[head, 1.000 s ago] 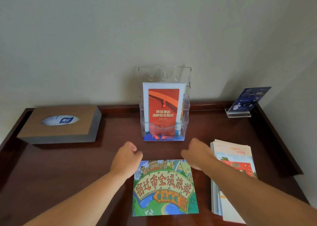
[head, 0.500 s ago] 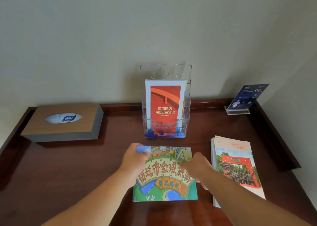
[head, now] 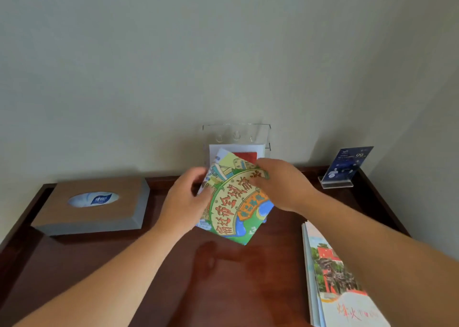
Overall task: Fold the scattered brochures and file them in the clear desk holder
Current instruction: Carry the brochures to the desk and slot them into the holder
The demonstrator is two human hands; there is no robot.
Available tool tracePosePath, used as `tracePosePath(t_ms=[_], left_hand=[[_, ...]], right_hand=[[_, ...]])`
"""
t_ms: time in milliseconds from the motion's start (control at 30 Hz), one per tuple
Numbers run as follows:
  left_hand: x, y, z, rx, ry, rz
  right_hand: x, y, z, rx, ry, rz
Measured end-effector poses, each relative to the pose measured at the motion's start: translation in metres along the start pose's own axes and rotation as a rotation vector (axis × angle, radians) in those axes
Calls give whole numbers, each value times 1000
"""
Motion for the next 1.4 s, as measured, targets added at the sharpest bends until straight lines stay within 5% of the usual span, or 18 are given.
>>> tracePosePath(t_ms=[133, 300, 667, 967, 1400], left_hand=[[-4, 17, -33, 98, -289, 98], [0, 35, -43, 212, -667, 93], [-16, 53, -54, 210, -633, 92], [-16, 67, -39, 33, 11, -226], [-33, 71, -5, 130, 235, -237]], right_hand=[[11, 17, 6, 88, -76, -151], [22, 21, -19, -116, 313, -445], [15, 38, -39, -153, 329, -501], [-2, 37, -55, -187, 248, -436], [-34, 40, -74, -310, 28, -269]])
Point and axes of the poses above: each hand's wrist, its own y-axis towards the middle knuckle, its own x-axis out of the back of the hand, z = x × y, the point moved 1 cm from there along y, towards the middle knuckle, and after that the axes turned 15 degrees about x, right-handed, at the moved point
